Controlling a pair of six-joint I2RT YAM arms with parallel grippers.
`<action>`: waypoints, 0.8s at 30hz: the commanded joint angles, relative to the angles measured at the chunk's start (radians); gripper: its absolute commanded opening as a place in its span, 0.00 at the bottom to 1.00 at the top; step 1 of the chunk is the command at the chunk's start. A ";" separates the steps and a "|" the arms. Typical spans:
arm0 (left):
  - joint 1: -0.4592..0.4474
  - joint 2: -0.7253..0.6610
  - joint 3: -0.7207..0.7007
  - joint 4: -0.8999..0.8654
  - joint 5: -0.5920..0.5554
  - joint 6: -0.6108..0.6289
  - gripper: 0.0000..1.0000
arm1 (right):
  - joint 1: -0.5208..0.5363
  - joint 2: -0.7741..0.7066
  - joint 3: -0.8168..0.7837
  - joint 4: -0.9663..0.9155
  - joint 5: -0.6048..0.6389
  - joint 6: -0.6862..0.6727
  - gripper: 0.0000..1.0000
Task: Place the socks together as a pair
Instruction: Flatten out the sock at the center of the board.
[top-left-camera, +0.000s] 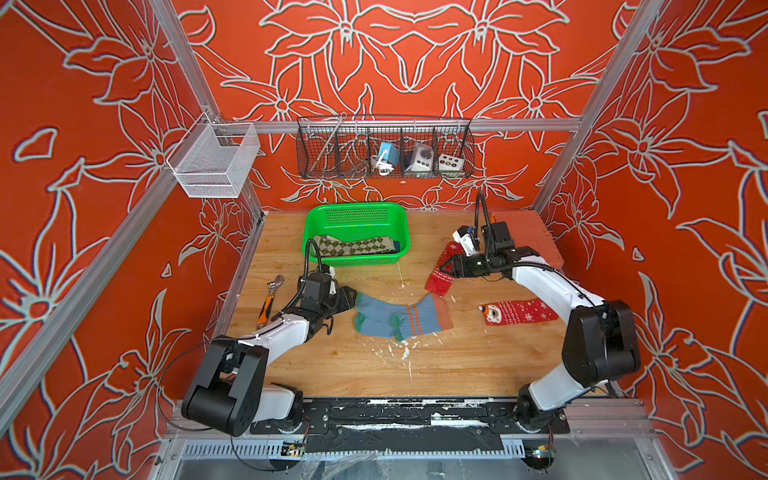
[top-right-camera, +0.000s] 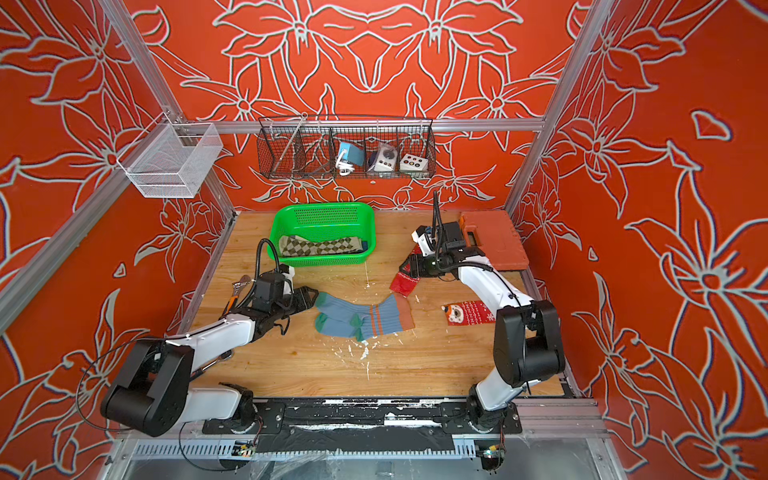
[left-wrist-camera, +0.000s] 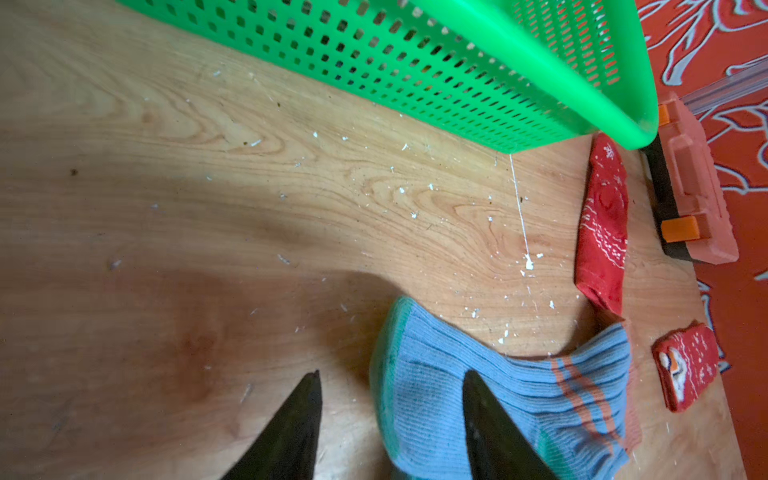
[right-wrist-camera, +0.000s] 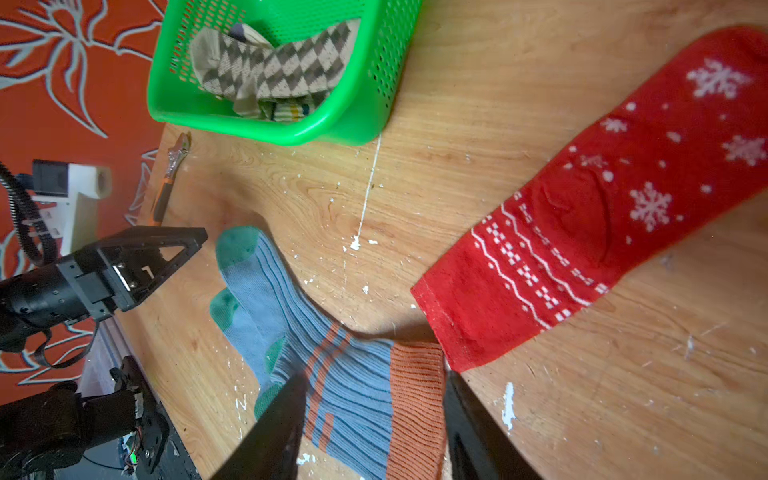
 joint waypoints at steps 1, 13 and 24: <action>-0.014 0.030 0.025 -0.019 0.041 0.024 0.52 | 0.007 0.028 -0.059 -0.054 0.040 0.045 0.56; -0.037 0.119 0.058 -0.016 0.088 0.030 0.38 | 0.049 0.172 -0.101 -0.038 0.033 0.046 0.52; -0.039 0.063 0.052 -0.007 0.044 0.024 0.03 | 0.063 0.179 -0.053 -0.020 0.010 0.062 0.00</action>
